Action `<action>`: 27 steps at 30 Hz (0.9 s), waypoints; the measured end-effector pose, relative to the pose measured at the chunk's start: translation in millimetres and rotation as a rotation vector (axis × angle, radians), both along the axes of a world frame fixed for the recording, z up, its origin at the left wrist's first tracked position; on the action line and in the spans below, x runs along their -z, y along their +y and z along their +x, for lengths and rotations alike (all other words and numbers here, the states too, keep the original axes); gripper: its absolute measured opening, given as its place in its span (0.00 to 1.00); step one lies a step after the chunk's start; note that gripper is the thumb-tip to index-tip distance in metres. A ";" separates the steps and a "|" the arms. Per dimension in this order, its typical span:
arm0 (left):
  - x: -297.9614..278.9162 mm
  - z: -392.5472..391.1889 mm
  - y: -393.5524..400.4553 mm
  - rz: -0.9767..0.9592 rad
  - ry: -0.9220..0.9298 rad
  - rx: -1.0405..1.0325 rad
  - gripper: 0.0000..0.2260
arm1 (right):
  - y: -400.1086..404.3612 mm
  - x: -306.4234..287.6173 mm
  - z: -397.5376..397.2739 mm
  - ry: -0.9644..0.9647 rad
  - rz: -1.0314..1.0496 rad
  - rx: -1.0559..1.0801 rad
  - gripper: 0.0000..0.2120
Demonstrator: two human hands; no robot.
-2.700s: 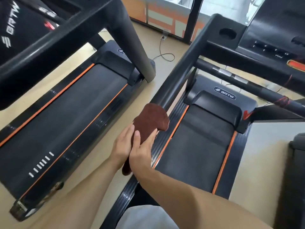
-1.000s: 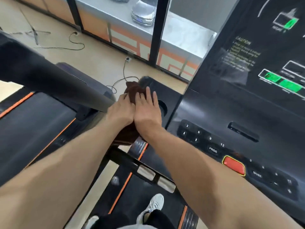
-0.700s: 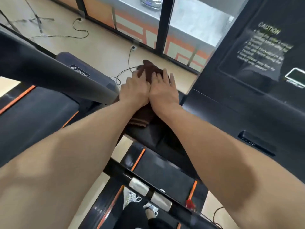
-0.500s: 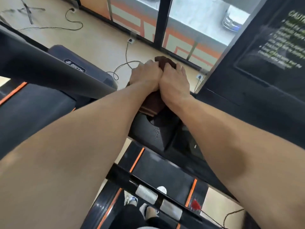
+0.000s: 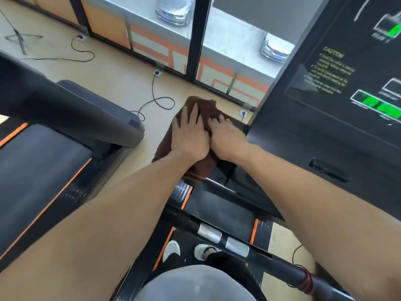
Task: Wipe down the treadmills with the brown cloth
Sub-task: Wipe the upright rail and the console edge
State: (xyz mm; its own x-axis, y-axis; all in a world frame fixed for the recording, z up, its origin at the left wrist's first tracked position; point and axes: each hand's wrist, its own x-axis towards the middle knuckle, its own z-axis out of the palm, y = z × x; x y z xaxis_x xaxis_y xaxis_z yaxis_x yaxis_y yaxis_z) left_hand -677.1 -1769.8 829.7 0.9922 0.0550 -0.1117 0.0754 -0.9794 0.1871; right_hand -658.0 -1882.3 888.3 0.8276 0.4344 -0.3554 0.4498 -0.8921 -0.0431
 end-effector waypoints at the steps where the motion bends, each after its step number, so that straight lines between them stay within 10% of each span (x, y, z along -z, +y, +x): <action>1: -2.0 -11.4 -1.1 0.001 0.012 -0.011 0.29 | 0.1 -7.1 -7.9 0.030 -0.037 -0.011 0.24; 5: -31.1 -53.5 -10.2 -0.060 0.083 0.000 0.27 | -5.8 -44.6 -28.5 0.094 -0.255 -0.051 0.16; 9: -56.1 -75.2 -8.7 -0.339 -0.029 -0.002 0.20 | -19.4 -53.3 -37.9 -0.254 -0.503 -0.007 0.23; 14: -41.2 -76.2 29.9 -0.529 -0.203 -0.228 0.16 | -20.3 -8.3 -74.8 -0.203 -0.039 -0.110 0.23; 27: 2.9 -65.5 44.8 -0.358 0.090 -0.327 0.36 | -14.1 25.1 -60.9 -0.111 -0.031 -0.090 0.25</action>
